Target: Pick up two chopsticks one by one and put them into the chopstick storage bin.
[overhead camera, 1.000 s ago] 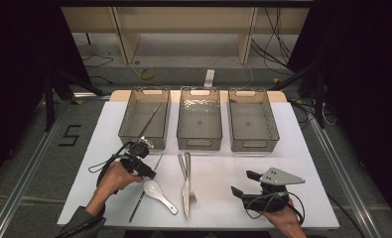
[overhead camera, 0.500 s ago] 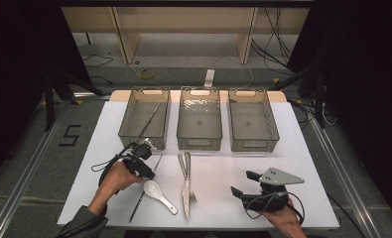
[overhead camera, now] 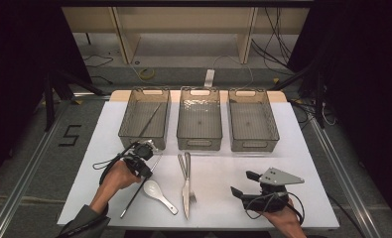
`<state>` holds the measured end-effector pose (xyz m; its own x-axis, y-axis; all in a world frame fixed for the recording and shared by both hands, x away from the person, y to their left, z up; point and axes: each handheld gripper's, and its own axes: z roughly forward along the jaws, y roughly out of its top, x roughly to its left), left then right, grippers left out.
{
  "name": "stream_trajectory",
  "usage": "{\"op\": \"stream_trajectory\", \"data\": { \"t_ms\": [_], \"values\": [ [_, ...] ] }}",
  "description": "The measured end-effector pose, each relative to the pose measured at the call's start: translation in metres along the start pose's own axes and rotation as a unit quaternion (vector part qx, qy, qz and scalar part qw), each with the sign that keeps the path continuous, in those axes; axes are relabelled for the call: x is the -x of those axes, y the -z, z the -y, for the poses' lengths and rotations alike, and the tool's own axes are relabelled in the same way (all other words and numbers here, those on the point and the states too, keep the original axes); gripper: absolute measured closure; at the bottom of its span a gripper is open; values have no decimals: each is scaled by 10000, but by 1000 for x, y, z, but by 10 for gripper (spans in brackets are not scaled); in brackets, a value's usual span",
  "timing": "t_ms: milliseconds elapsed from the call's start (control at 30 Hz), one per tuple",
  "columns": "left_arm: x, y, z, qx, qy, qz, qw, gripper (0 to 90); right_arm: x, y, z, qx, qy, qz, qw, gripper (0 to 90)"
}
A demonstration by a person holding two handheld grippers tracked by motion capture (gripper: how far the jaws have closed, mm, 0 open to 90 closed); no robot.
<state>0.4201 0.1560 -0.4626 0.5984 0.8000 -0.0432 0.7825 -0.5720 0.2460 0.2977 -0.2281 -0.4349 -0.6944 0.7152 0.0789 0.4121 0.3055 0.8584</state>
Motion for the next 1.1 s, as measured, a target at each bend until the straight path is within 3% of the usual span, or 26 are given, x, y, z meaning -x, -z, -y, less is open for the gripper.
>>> {"op": "stream_trajectory", "data": {
  "t_ms": [133,600,1100],
  "values": [
    [0,0,1,17,-65,-10,10000,853,0,0,0,-9,4,-2,10000,255],
    [-4,2,4,115,-238,95,9996,857,0,0,0,-8,2,-10,10000,255],
    [-15,24,8,447,-189,276,9984,859,0,0,0,-17,-2,-15,10000,256]
  ]
}}
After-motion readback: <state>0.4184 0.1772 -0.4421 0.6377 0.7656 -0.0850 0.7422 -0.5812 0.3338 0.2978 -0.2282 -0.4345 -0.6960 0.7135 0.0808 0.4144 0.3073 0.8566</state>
